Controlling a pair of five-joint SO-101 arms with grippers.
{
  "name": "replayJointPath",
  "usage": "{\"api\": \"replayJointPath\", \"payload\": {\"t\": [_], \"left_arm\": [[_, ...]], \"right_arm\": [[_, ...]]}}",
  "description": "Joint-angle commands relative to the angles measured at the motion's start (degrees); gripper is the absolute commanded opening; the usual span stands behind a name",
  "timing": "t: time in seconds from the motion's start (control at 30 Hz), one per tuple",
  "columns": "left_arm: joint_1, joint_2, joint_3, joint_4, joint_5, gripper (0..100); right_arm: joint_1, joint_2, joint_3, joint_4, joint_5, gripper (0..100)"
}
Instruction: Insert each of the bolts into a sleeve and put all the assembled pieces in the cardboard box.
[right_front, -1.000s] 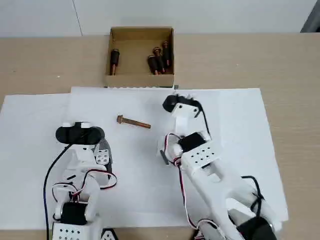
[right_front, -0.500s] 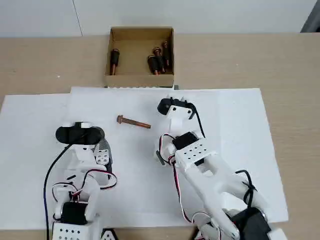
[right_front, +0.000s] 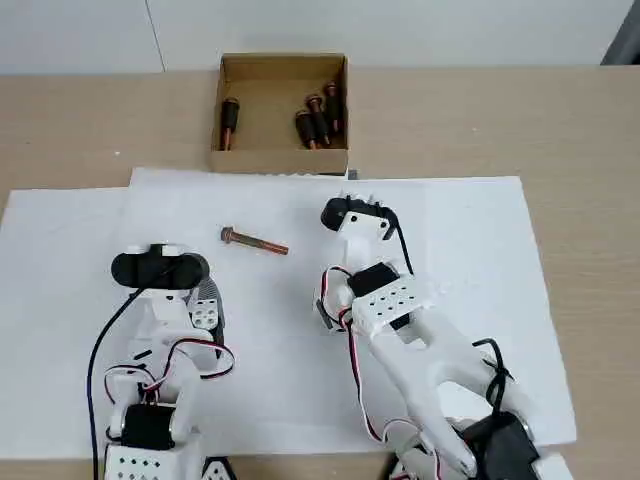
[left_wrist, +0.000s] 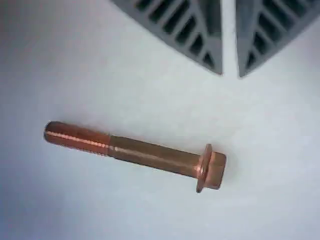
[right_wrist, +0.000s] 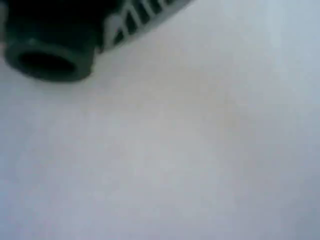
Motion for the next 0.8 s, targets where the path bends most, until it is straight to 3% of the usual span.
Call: {"api": "replayJointPath", "payload": {"t": [0.0, 0.2, 0.47, 0.77], "left_arm": [[-0.1, -0.4, -0.3, 0.1, -0.4, 1], [-0.1, -0.4, -0.3, 0.1, -0.4, 1], [-0.1, -0.4, -0.3, 0.1, -0.5, 1], [5.0, -0.4, -0.3, 0.3, -0.5, 1]], "right_arm": [[-0.5, -0.1, -0.1, -1.0, 0.6, 0.3], [-0.9, -8.1, -3.7, 4.8, 0.8, 0.3], [-0.8, -27.5, -4.9, 13.4, 8.1, 0.3], [-0.4, -46.6, -4.8, 21.1, 13.2, 0.3]]}}
